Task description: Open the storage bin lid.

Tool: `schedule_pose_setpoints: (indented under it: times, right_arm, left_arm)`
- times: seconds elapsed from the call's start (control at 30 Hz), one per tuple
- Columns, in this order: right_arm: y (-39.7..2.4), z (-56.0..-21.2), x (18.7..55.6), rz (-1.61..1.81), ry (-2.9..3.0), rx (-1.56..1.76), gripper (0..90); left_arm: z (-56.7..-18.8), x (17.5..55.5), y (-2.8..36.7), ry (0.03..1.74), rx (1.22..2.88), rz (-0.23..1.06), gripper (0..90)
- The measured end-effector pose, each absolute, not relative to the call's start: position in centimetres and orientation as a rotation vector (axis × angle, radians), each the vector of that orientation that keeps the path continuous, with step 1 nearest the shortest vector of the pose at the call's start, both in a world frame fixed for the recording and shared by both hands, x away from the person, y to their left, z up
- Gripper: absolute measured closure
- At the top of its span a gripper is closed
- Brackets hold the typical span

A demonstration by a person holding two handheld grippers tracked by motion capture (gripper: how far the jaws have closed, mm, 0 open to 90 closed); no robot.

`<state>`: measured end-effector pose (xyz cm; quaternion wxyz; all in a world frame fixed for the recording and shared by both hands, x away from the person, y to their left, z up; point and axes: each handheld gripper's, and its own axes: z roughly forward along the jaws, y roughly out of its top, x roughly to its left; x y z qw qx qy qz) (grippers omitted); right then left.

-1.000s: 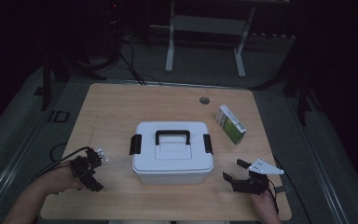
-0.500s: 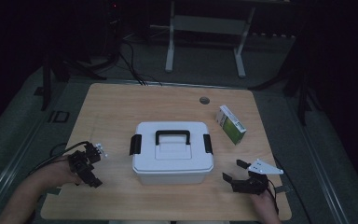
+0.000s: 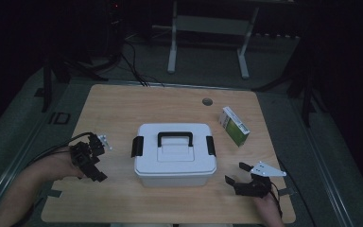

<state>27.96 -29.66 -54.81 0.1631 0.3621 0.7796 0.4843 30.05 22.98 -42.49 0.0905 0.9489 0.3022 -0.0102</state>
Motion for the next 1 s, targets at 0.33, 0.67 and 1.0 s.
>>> schedule_pose_setpoints:
  times: [0.33, 0.67, 1.0]
  right_arm:
    - [-29.7, -55.0, 28.0, 1.383, 2.223, 1.044, 13.7]
    - [-29.8, -55.1, 28.1, 1.390, 2.230, 1.048, 13.7]
    - [-30.0, -55.2, 28.0, 1.407, 2.214, 1.062, 13.7]
  left_arm:
    - [-40.0, 30.7, 21.0, 0.809, 2.815, 0.037, 28.3]
    - [-38.4, 31.4, 19.1, 0.758, 2.867, 0.028, 28.4]
    - [-36.3, 32.2, 17.3, 0.717, 2.887, 0.044, 28.5]
